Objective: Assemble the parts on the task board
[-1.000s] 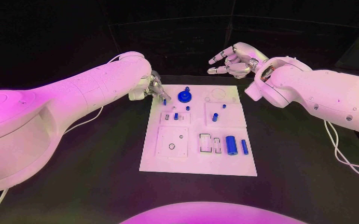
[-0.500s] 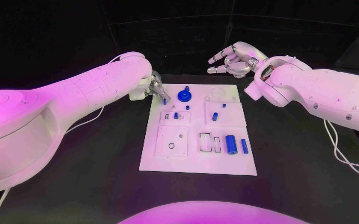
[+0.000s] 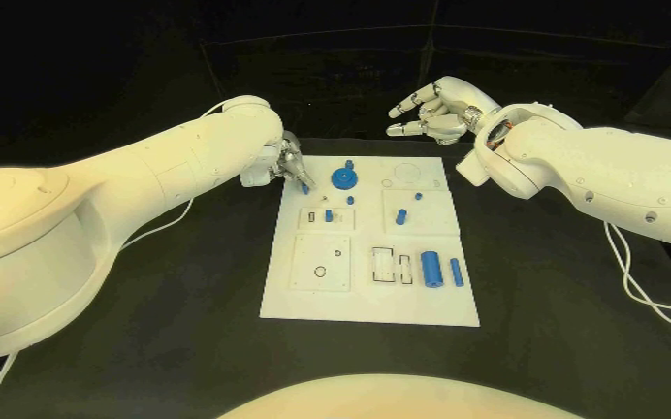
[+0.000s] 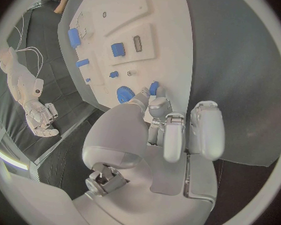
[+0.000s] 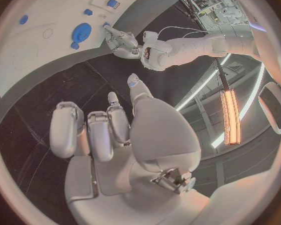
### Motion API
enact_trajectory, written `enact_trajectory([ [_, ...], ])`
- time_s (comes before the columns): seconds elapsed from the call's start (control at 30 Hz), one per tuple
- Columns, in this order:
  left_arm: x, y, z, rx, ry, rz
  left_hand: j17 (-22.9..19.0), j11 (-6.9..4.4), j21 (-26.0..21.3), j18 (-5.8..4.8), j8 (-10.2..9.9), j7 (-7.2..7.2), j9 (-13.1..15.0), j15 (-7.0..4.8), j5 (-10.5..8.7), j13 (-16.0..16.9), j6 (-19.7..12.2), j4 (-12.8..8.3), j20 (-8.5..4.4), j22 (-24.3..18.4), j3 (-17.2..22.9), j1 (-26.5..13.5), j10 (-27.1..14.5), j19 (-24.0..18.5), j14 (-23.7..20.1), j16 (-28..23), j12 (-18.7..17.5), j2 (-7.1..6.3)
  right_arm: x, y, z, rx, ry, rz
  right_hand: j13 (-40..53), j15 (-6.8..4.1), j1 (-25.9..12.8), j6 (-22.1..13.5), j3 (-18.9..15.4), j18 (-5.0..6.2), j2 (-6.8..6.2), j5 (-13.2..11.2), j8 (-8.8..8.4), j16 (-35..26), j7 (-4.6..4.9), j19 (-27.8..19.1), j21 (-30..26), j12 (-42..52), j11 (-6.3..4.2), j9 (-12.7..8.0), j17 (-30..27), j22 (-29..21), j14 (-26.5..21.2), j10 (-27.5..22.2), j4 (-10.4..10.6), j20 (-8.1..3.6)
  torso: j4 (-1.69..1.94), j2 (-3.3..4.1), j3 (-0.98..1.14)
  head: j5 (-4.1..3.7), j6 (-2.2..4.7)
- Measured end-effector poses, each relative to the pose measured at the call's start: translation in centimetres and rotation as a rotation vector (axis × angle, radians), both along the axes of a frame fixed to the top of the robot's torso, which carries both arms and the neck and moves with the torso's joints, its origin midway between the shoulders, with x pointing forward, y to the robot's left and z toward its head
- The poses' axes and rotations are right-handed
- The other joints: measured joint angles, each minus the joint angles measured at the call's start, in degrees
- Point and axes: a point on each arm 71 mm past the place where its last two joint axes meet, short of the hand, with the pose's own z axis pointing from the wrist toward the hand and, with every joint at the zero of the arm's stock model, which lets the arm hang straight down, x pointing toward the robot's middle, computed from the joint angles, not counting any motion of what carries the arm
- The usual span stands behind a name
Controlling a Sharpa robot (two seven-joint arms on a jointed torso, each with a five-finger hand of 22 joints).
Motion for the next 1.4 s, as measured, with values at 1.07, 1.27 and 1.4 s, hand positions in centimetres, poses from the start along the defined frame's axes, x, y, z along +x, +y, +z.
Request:
enact_trajectory([
  [1.07, -4.6, 2.5, 0.6, -0.202, -0.112, 0.069, 0.00, -0.23, 0.00, 0.00, 5.38, 0.07, 2.05, -0.08, 0.32, 0.21, -0.64, -2.66, -0.05, 0.03, 21.92, -9.67, 1.67, -0.05, 0.09, 0.00, 0.45, -5.63, 0.1, -0.4, -0.1, -0.006, 0.006, -0.004, 0.00, 0.00, 0.00, 0.00, 0.00, 0.00, 0.00, 0.00, 0.00, 0.00, 0.00, 0.00, 0.00, 0.00, 0.00, 0.00, 0.03, 0.01, 0.00, 0.00, 0.00, 0.00, 0.18, -0.04, 0.04, 0.19, -0.13],
  [1.27, -6.2, 2.3, -0.3, -0.225, -0.142, 0.076, 0.00, -0.31, 0.00, -0.01, 5.74, 0.08, 2.09, -0.08, 0.24, 0.26, -0.65, -2.81, -0.05, 0.03, 22.40, -10.00, 1.76, -0.05, 0.09, 0.00, 0.70, -5.95, 0.1, -0.5, -0.1, -0.007, 0.007, -0.005, 0.00, 0.00, 0.22, 0.00, 0.00, 0.00, 0.22, 0.00, 0.00, 0.00, 0.00, 0.00, -0.23, 0.00, 0.00, 0.00, 0.03, -0.09, 0.00, 0.00, 0.00, 0.00, 0.14, -0.04, 0.05, 0.35, -0.18],
  [1.4, -7.2, 2.1, -0.9, -0.228, -0.153, 0.072, 0.00, -0.32, 0.00, 0.00, 5.76, 0.09, 2.17, -0.08, 0.23, 0.27, -0.65, -3.20, -0.05, 0.03, 22.79, -10.22, 1.77, -0.05, 0.09, 0.00, 0.70, -6.17, 0.1, -0.6, -0.1, -0.008, 0.008, -0.007, 0.00, 0.00, 0.22, 0.00, 0.00, 0.00, 0.22, 0.00, 0.00, 0.00, 0.00, 0.00, -0.23, 0.00, 0.00, 0.00, 0.02, -0.09, 0.00, 0.00, 0.00, 0.00, 0.08, -0.04, 0.03, 0.41, -0.26],
])
